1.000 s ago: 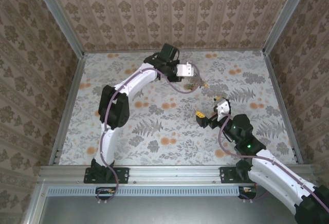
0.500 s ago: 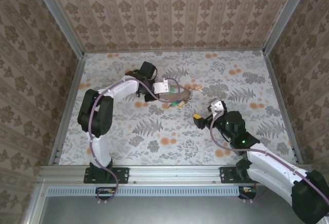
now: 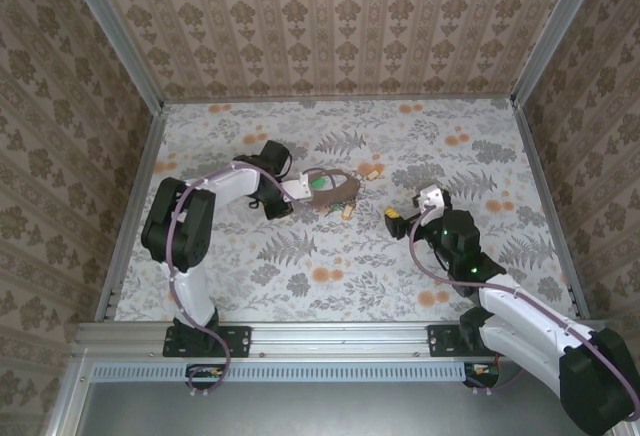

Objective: Put the keys on the keyring

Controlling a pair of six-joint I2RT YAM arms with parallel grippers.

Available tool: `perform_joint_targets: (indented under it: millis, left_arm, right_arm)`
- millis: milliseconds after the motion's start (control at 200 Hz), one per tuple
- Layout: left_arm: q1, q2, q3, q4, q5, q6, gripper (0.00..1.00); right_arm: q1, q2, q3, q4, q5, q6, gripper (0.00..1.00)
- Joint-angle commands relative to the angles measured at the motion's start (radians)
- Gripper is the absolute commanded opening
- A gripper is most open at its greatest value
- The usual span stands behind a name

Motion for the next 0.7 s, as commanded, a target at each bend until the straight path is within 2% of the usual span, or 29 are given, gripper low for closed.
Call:
perform_joint_targets:
  millis: [0, 120, 315, 405, 410, 420, 435, 440, 455, 595, 695]
  left_arm:
    - [0.005, -0.059, -0.053, -0.047, -0.004, -0.05, 0.18]
    - [0.003, -0.109, -0.124, -0.016, 0.014, -0.113, 0.4]
    - [0.004, -0.316, -0.188, 0.038, 0.066, -0.202, 0.47]
    - [0.065, -0.462, -0.218, 0.08, 0.107, -0.251, 0.48]
    - [0.066, -0.471, -0.218, 0.084, 0.11, -0.258, 0.5]
    - [0.073, -0.486, -0.222, 0.092, 0.113, -0.264, 0.61]
    - [0.08, -0.515, -0.231, 0.105, 0.118, -0.274, 0.89]
    - [0.082, -0.523, -0.234, 0.11, 0.119, -0.277, 0.94]
    - [0.088, -0.549, -0.242, 0.127, 0.12, -0.287, 0.99]
    - [0.147, -0.768, -0.342, 0.312, 0.102, -0.37, 1.0]
    - [0.218, -0.857, -0.446, 0.498, 0.094, -0.448, 1.0]
  right_arm:
    - [-0.051, -0.023, 0.026, 0.001, 0.064, 0.015, 1.0]
    - [-0.103, -0.024, 0.021, 0.02, 0.07, 0.033, 1.0]
    - [-0.169, -0.037, 0.032, 0.052, 0.084, 0.029, 1.0]
    - [-0.198, -0.064, 0.06, 0.028, 0.083, 0.008, 0.99]
    - [-0.201, -0.065, 0.062, 0.027, 0.083, 0.006, 1.0]
    - [-0.204, -0.07, 0.064, 0.025, 0.081, 0.003, 1.0]
    - [-0.209, -0.075, 0.07, 0.021, 0.08, 0.0, 1.0]
    - [-0.211, -0.077, 0.071, 0.021, 0.079, -0.001, 1.0]
    - [-0.215, -0.083, 0.076, 0.017, 0.079, -0.006, 1.0]
    - [-0.252, -0.123, 0.131, -0.029, 0.072, -0.026, 1.0]
    - [-0.267, -0.139, 0.166, -0.045, 0.066, -0.026, 1.0]
